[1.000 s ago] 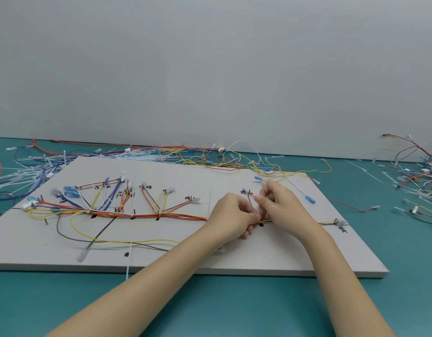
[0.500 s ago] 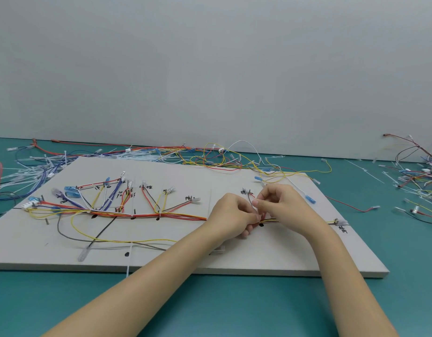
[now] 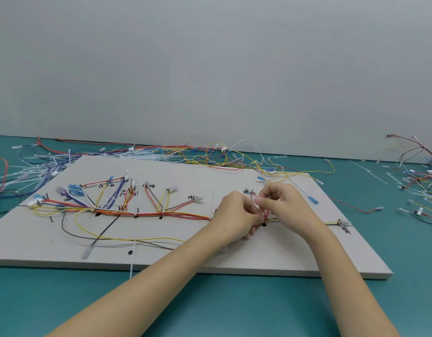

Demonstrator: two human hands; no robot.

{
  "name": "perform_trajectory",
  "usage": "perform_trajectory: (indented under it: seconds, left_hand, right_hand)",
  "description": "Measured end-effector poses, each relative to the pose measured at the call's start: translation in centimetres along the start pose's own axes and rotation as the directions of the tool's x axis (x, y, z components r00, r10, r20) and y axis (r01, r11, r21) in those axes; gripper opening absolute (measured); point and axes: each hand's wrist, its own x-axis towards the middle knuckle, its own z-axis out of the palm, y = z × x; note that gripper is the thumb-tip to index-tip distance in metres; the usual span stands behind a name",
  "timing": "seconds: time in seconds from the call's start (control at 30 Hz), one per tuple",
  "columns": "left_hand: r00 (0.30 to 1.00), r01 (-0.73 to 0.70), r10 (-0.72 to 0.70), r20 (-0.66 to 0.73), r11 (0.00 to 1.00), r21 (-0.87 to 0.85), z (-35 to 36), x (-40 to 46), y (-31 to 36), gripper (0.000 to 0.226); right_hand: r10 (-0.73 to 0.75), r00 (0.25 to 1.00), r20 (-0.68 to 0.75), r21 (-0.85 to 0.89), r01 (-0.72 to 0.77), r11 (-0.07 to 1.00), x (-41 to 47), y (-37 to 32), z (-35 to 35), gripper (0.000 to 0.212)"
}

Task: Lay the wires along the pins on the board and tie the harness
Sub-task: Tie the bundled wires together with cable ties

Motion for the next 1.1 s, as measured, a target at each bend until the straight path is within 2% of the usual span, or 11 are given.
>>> perform_trajectory:
  seconds: [0.33, 0.73, 1.1]
  left_hand:
    - [0.997, -0.065, 0.068, -0.028, 0.993, 0.100, 0.3, -0.3, 0.5, 0.020]
    - [0.963, -0.216, 0.261, -0.074, 0.903, 0.371, 1.0, -0.8, 0.4, 0.018]
    - [0.947, -0.234, 0.308, -0.092, 0.857, 0.460, 1.2, -1.2, 0.5, 0.018]
  right_hand:
    - [0.009, 1.000, 0.016, 0.063, -0.010, 0.998, 0.1, 0.2, -0.4, 0.015]
    - [0.026, 0.994, 0.102, 0.118, -0.039, 0.992, -0.3, -0.3, -1.1, 0.013]
    - [0.061, 0.983, 0.175, 0.126, -0.083, 0.989, -0.6, -0.5, -1.8, 0.018]
